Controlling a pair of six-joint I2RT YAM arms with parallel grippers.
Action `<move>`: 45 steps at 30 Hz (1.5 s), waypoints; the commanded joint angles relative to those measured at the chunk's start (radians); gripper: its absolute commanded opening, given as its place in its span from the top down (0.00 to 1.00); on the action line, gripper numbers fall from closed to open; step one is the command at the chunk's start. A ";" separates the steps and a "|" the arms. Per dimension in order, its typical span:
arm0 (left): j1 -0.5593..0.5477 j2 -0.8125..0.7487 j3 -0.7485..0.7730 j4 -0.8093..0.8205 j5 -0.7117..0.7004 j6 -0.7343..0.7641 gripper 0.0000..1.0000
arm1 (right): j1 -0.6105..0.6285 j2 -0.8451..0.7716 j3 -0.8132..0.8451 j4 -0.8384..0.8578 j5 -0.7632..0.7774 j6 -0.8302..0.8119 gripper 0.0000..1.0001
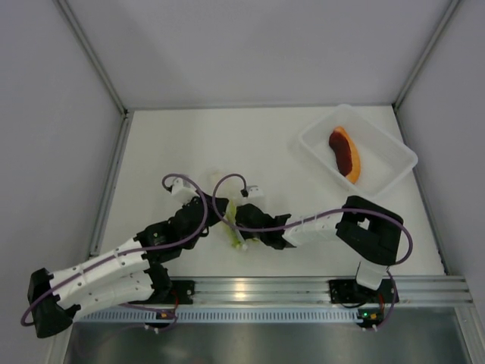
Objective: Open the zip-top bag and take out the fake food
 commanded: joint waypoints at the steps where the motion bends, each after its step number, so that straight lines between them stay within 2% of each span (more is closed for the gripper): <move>1: -0.002 -0.040 0.038 -0.016 -0.059 0.029 1.00 | 0.012 -0.075 -0.030 -0.022 0.071 -0.013 0.77; 5: -0.002 -0.070 0.004 -0.050 -0.087 0.026 1.00 | 0.006 -0.155 -0.058 -0.025 0.105 -0.045 1.00; 11: -0.002 -0.049 -0.005 -0.050 -0.075 0.056 1.00 | 0.005 -0.227 -0.044 -0.042 0.102 -0.102 1.00; 17: -0.004 0.040 0.036 -0.042 -0.014 0.096 1.00 | 0.005 -0.237 0.067 -0.135 0.094 -0.183 1.00; 22: -0.004 0.100 0.034 0.051 0.078 0.191 1.00 | -0.021 -0.206 0.150 -0.220 0.117 -0.199 1.00; 26: -0.001 0.132 0.019 0.127 0.123 0.228 1.00 | -0.101 -0.171 0.187 -0.243 0.058 -0.133 1.00; 31: 0.005 0.115 0.027 0.125 0.123 0.262 1.00 | -0.147 -0.093 0.233 -0.306 0.125 -0.176 1.00; 34: 0.014 0.079 0.033 0.119 0.129 0.311 1.00 | -0.178 -0.082 0.192 -0.288 0.122 -0.165 1.00; 39: 0.065 0.164 0.077 0.065 0.249 0.443 1.00 | -0.264 -0.115 0.177 -0.260 -0.005 -0.174 1.00; 41: 0.079 0.202 0.074 0.070 0.324 0.458 1.00 | -0.267 -0.129 0.200 -0.252 -0.043 -0.214 1.00; 45: 0.105 0.270 0.091 0.070 0.364 0.463 1.00 | -0.256 -0.148 0.226 -0.188 -0.200 -0.272 1.00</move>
